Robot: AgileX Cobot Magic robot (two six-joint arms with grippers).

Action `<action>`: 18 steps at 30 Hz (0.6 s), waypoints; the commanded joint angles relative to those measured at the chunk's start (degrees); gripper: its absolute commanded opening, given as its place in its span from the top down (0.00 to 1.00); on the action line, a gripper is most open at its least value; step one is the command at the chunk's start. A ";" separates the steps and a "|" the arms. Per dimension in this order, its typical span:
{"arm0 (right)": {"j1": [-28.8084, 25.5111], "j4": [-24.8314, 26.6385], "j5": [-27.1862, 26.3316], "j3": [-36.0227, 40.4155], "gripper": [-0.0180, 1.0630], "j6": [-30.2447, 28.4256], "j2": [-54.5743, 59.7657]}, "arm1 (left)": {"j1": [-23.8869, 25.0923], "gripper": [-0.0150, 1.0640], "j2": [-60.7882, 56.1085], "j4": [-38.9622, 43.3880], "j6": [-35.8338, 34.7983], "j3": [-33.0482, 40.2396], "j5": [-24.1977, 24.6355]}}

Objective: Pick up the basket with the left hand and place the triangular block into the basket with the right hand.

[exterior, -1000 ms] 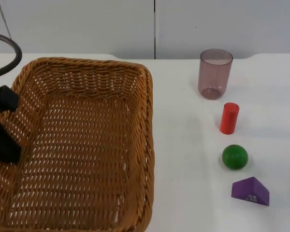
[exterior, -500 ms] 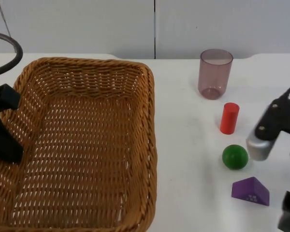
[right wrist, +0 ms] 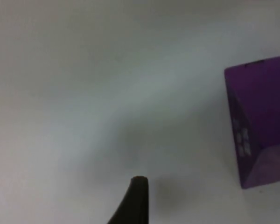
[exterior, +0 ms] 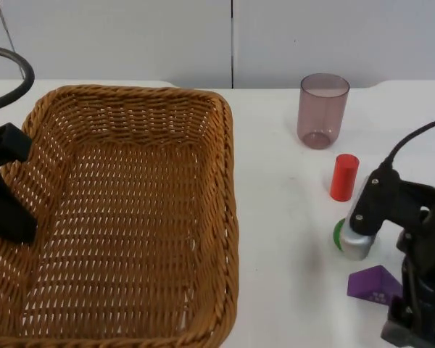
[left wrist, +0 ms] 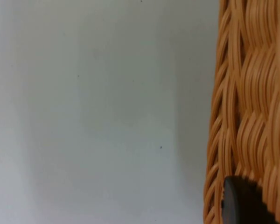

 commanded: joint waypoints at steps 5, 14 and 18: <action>0.44 0.20 -4.31 -0.18 0.33 -0.73 1.34 | 0.12 0.99 -0.56 -2.38 0.12 0.13 0.39; 0.44 0.62 2.79 -0.18 0.98 -0.61 -3.71 | 0.12 0.99 -0.56 -2.38 0.12 0.13 0.50; 2.21 2.19 9.35 -0.18 0.98 -0.61 -11.65 | 0.12 0.99 -0.56 -2.38 0.12 0.13 0.63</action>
